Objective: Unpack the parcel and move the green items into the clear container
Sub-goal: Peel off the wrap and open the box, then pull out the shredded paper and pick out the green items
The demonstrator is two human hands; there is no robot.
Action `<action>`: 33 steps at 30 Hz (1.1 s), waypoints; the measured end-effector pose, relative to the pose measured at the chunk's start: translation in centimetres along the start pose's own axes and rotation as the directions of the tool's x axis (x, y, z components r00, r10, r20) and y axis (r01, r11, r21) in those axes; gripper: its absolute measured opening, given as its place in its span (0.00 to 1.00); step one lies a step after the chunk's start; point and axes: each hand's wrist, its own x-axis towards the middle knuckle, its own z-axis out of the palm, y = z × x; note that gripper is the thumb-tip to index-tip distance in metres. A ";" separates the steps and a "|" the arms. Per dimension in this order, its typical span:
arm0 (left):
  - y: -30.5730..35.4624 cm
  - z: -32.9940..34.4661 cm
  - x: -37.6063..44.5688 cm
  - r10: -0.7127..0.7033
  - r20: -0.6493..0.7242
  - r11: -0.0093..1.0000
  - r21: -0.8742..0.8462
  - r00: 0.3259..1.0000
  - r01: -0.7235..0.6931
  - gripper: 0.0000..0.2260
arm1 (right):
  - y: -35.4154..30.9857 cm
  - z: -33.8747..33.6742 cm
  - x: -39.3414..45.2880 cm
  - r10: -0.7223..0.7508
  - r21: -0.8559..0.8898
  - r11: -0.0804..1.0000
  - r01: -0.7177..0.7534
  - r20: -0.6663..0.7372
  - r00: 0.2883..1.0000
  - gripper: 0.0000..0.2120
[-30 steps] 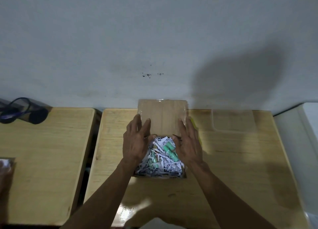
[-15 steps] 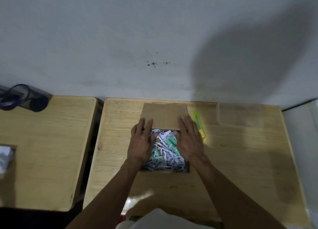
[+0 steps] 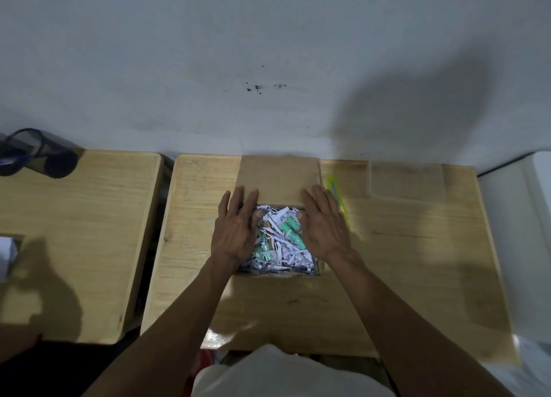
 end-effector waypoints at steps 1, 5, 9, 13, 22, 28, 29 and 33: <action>-0.2 0.2 -0.2 0.014 -0.002 1.000 0.010 1.000 -0.014 0.24 | -0.1 0.2 -0.7 -0.015 0.024 1.000 0.016 -0.051 0.999 0.26; 0.4 -0.4 -1.9 0.014 -0.100 1.000 0.006 0.995 -0.014 0.22 | -0.9 1.0 -3.2 -0.034 0.091 0.994 0.057 -0.230 0.973 0.25; 1.8 -1.0 -4.2 -0.030 -0.263 0.995 -0.098 0.964 0.004 0.20 | -1.9 1.3 -5.0 -0.017 0.202 0.976 0.081 -0.301 0.954 0.21; 4.3 0.2 -6.2 -0.075 -0.150 0.988 -0.148 0.986 0.053 0.22 | -2.5 2.5 -5.2 -0.038 0.240 0.968 0.071 -0.142 0.989 0.27; 4.4 2.6 -4.4 -0.290 0.149 0.925 -0.209 0.945 0.317 0.34 | -2.5 4.4 -3.8 0.007 0.114 0.993 -0.016 0.078 0.997 0.38; 3.5 2.9 -3.8 -0.309 0.268 0.918 -0.168 0.913 0.360 0.38 | -2.5 5.2 -3.1 0.018 0.082 0.996 -0.021 0.042 0.999 0.37; 3.5 3.0 -3.7 -0.308 0.265 0.921 -0.159 0.914 0.357 0.38 | -2.5 5.3 -3.0 0.019 0.081 0.996 -0.022 0.034 0.999 0.36; 3.6 3.2 -3.4 -0.316 0.274 0.915 -0.166 0.909 0.368 0.37 | -2.6 5.4 -2.8 0.037 0.087 0.996 -0.038 0.015 0.999 0.37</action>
